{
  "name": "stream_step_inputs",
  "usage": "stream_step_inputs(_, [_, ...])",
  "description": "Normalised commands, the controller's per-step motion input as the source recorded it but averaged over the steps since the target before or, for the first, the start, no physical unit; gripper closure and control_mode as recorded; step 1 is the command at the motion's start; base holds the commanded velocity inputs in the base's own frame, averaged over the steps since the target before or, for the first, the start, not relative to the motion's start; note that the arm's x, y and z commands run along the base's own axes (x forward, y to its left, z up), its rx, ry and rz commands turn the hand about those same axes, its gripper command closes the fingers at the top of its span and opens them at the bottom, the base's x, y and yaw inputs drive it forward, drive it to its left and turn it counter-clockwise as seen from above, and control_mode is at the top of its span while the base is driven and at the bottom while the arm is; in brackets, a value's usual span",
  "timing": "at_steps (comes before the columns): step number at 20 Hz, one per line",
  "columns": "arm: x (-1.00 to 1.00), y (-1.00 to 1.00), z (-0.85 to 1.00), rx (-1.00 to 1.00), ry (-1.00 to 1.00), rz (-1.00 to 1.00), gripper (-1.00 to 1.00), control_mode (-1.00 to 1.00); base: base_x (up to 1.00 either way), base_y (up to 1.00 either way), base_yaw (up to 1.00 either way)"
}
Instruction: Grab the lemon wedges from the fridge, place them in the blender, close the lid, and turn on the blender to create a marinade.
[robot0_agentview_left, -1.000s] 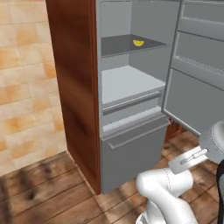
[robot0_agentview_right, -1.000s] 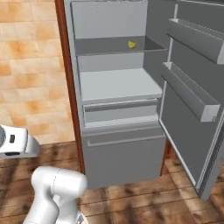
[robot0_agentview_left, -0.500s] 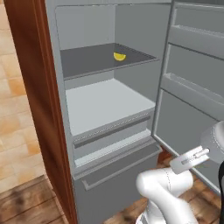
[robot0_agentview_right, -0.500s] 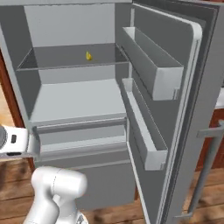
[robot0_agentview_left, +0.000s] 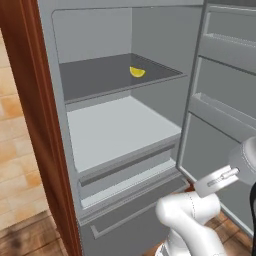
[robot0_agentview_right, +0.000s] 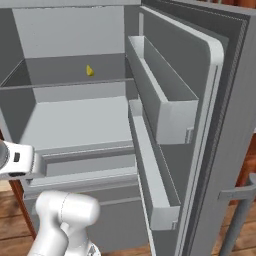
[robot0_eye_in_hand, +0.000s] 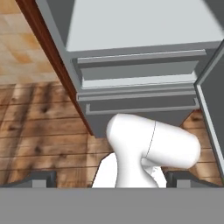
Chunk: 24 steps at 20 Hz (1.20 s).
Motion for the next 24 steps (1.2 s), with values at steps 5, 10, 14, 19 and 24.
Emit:
stream_step_inputs(5, [0.0, 0.0, 0.0, 0.0, 0.0, 0.0, -1.0, 1.0, 0.5, 0.01, 0.08])
stream_step_inputs(10, [0.0, 0.0, 0.0, 0.0, 0.0, 0.0, -1.0, 1.0, 0.59, 0.0, 0.2])
stream_step_inputs(14, [0.0, 0.0, 0.0, 0.0, 0.0, 0.0, -1.0, 1.0, 0.35, -0.03, 0.21])
stream_step_inputs(19, [0.1, 0.0, 0.04, 0.0, -0.02, 0.0, -1.0, -1.0, 0.0, 0.0, 0.03])
stream_step_inputs(24, [0.49, -0.22, 0.91, 0.0, -0.23, 0.04, -1.0, -1.0, 0.0, 0.0, 0.0])
